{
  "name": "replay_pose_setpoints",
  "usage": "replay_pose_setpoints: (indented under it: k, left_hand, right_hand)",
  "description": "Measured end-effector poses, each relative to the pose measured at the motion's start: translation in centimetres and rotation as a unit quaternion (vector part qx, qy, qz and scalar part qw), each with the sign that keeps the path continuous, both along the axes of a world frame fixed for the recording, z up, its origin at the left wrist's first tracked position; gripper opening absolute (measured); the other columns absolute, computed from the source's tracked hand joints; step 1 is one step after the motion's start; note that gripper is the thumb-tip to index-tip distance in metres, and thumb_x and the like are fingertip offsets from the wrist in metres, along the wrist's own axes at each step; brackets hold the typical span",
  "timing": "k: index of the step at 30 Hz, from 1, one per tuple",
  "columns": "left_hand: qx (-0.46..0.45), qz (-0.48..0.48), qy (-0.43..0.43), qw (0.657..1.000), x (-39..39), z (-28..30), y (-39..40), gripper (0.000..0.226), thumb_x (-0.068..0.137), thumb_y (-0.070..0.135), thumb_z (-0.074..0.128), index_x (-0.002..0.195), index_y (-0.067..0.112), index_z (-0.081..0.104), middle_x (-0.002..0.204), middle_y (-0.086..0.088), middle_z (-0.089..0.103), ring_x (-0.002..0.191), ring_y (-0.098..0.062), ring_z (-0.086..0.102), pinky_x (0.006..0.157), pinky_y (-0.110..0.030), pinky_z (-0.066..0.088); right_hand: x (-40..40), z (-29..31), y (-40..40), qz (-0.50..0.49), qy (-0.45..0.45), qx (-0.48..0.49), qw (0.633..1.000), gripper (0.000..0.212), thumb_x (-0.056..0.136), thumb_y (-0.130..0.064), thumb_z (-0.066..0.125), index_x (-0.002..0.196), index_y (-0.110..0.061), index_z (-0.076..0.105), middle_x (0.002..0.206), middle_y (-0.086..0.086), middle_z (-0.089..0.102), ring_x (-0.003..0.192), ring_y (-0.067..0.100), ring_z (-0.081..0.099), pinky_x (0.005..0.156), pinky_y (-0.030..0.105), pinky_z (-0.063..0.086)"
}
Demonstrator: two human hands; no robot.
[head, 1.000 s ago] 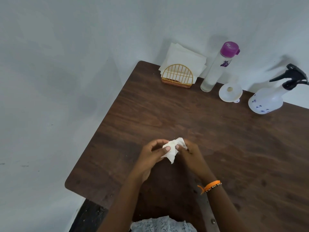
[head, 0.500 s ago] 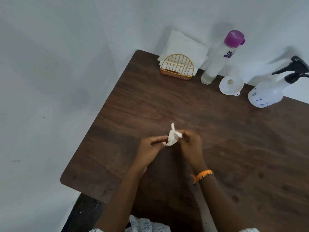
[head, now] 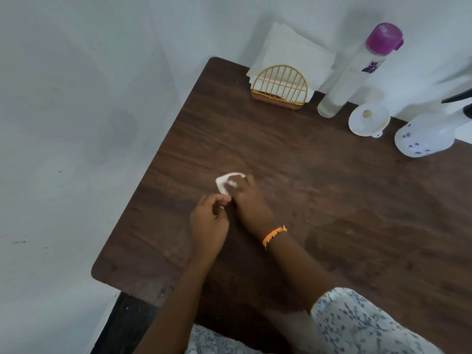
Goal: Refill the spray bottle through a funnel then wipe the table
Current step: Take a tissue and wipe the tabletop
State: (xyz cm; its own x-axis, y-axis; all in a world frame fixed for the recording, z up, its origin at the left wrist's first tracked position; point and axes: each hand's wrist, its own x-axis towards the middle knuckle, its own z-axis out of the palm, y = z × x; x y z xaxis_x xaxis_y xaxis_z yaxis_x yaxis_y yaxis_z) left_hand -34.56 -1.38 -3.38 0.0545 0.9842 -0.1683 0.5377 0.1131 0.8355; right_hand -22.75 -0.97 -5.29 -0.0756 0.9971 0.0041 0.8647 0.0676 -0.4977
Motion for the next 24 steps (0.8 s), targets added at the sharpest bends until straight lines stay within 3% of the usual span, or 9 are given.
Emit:
replay_pose_setpoints:
  k: [4, 7, 10, 12, 15, 18, 20, 22, 24]
  left_hand:
    - [-0.014, 0.0, 0.013, 1.0, -0.3, -0.3, 0.8, 0.035, 0.077, -0.012, 0.049, 0.084, 0.018, 0.066, 0.089, 0.007, 0.064, 0.082, -0.004, 0.057, 0.071, 0.001, 0.036]
    - [-0.012, -0.015, 0.016, 1.0, -0.4, -0.7, 1.1, 0.032, 0.078, -0.014, 0.049, 0.085, 0.013, 0.067, 0.091, 0.002, 0.065, 0.08, -0.003, 0.057, 0.072, 0.001, 0.036]
    - [0.005, 0.01, 0.015, 1.0, -0.5, -0.8, 1.1, 0.03, 0.079, -0.013, 0.052, 0.085, 0.013, 0.066, 0.09, 0.002, 0.064, 0.075, 0.005, 0.054, 0.07, 0.001, 0.036]
    - [0.013, 0.024, 0.015, 1.0, -0.7, -0.9, 1.0, 0.028, 0.08, -0.012, 0.053, 0.085, 0.013, 0.066, 0.089, 0.002, 0.064, 0.075, 0.004, 0.053, 0.071, -0.001, 0.037]
    - [0.019, 0.05, 0.008, 0.999, -1.2, -1.0, 0.9, 0.027, 0.081, -0.01, 0.054, 0.086, 0.014, 0.063, 0.09, 0.001, 0.063, 0.078, 0.0, 0.055, 0.072, -0.003, 0.039]
    - [0.003, 0.084, 0.0, 0.996, -1.8, -1.0, 1.1, 0.026, 0.081, -0.008, 0.053, 0.084, 0.018, 0.059, 0.089, -0.001, 0.061, 0.081, -0.011, 0.057, 0.073, -0.014, 0.043]
    - [0.005, 0.085, 0.003, 0.996, -2.0, -1.0, 1.5, 0.026, 0.081, -0.007, 0.054, 0.082, 0.019, 0.057, 0.086, 0.002, 0.06, 0.078, -0.007, 0.054, 0.07, -0.006, 0.039]
    - [0.002, 0.072, 0.004, 0.997, -2.1, -1.0, 1.9, 0.026, 0.081, -0.008, 0.054, 0.082, 0.018, 0.058, 0.086, 0.002, 0.06, 0.077, -0.004, 0.054, 0.068, -0.001, 0.037]
    - [-0.005, 0.06, 0.007, 0.998, -1.8, -1.1, 2.1, 0.025, 0.081, -0.008, 0.054, 0.083, 0.016, 0.06, 0.088, 0.0, 0.061, 0.076, -0.005, 0.054, 0.068, 0.0, 0.036]
  right_hand:
    - [1.5, 0.1, -3.7, 0.024, -0.09, 0.044, 0.995, 0.029, 0.074, -0.006, 0.066, 0.103, -0.008, 0.071, 0.107, 0.01, 0.068, 0.089, 0.031, 0.064, 0.077, 0.035, 0.049]
    - [5.2, 0.0, -2.6, -0.12, -0.115, 0.018, 0.986, 0.033, 0.073, -0.004, 0.067, 0.104, -0.013, 0.071, 0.108, 0.008, 0.068, 0.095, 0.034, 0.06, 0.078, 0.039, 0.041]
    - [7.2, 0.0, 0.7, -0.273, -0.071, -0.006, 0.959, 0.041, 0.074, 0.009, 0.051, 0.105, -0.01, 0.069, 0.101, 0.013, 0.064, 0.096, 0.037, 0.048, 0.075, 0.041, 0.042]
    - [6.5, -0.1, 3.2, -0.316, -0.05, -0.006, 0.947, 0.041, 0.076, 0.009, 0.047, 0.107, -0.01, 0.067, 0.104, 0.013, 0.06, 0.102, 0.035, 0.045, 0.076, 0.041, 0.041]
    - [2.8, -0.3, 4.5, -0.208, -0.067, -0.013, 0.976, 0.03, 0.086, -0.004, 0.049, 0.107, -0.014, 0.067, 0.118, 0.006, 0.059, 0.11, 0.03, 0.047, 0.086, 0.034, 0.039]
    - [-1.1, -0.5, 1.5, -0.035, -0.012, -0.011, 0.999, 0.025, 0.089, -0.008, 0.052, 0.108, -0.007, 0.067, 0.124, 0.011, 0.059, 0.114, 0.034, 0.05, 0.091, 0.038, 0.046]
    - [-1.9, -0.1, -1.7, 0.047, 0.008, -0.005, 0.999, 0.028, 0.088, -0.004, 0.05, 0.111, -0.004, 0.065, 0.124, 0.014, 0.059, 0.112, 0.035, 0.052, 0.088, 0.039, 0.049]
    - [-0.6, 0.1, -3.8, 0.058, -0.002, 0.003, 0.998, 0.031, 0.088, -0.007, 0.045, 0.11, -0.006, 0.066, 0.12, 0.014, 0.06, 0.106, 0.032, 0.053, 0.082, 0.036, 0.048]
    - [2.4, -0.1, -3.7, -0.014, -0.002, 0.019, 1.0, 0.024, 0.09, -0.005, 0.051, 0.107, -0.007, 0.068, 0.113, 0.014, 0.062, 0.101, 0.033, 0.054, 0.084, 0.036, 0.043]
